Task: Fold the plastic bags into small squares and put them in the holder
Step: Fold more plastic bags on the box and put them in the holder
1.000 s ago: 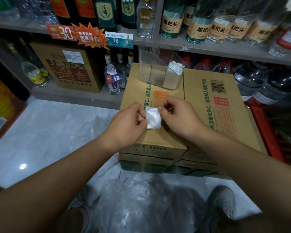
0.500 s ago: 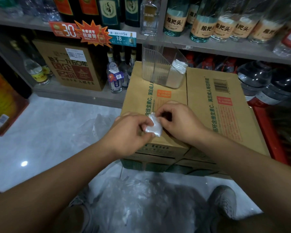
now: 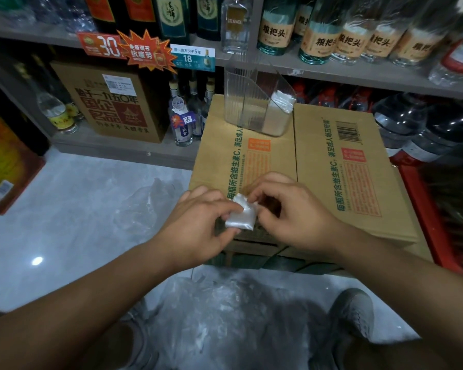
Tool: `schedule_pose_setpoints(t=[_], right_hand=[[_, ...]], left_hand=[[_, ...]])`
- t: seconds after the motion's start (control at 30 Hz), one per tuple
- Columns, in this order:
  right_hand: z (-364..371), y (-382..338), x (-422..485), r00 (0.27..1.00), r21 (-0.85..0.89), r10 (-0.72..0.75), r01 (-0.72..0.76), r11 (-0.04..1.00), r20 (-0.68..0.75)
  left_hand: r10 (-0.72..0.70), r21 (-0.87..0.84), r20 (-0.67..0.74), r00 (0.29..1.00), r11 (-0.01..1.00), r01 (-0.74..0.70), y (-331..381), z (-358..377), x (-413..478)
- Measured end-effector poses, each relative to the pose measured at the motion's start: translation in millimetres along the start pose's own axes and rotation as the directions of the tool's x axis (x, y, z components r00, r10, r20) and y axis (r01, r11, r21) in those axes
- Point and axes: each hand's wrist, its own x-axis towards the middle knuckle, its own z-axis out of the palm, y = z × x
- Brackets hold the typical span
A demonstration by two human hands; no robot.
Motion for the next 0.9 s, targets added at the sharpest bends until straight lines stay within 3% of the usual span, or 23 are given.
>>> schedule_pose_setpoints(t=[0.07,0.13,0.23,0.47,0.57,0.73,0.9], right_hand=[[-1,-4,-7,0.993,-0.013,-0.091,0.092,0.996,0.07],[3,-4,-11,0.981,-0.137,-0.165,0.178,0.974,0.102],[7,-2,-10,0.981,-0.198,-0.191,0.192,0.961,0.026],[-18,-24,-1,0.988,0.182,0.133,-0.116,0.976,-0.084],[-34,-27,9,0.965,0.251,0.202,-0.156,0.955,-0.167],[-83,-13,45,0.838,0.336,0.334,-0.195,0.921,-0.431],[-118,27,91,0.719,0.262,0.351,-0.239,0.935,-0.599]], left_hand=[[-0.01,-0.022,0.007,1.0,1.0,0.01,1,-2,1],[-0.018,-0.043,0.013,1.0,0.999,0.019,2,-3,3],[-0.016,-0.059,-0.008,1.0,0.998,0.015,2,-4,7],[-0.041,-0.072,-0.042,0.998,0.997,0.038,4,-13,28],[-0.098,-0.112,-0.048,0.994,0.989,0.092,8,-17,43],[-0.229,-0.173,0.027,0.973,0.958,0.23,17,-30,70],[-0.337,-0.223,-0.051,0.94,0.921,0.319,22,-55,107]])
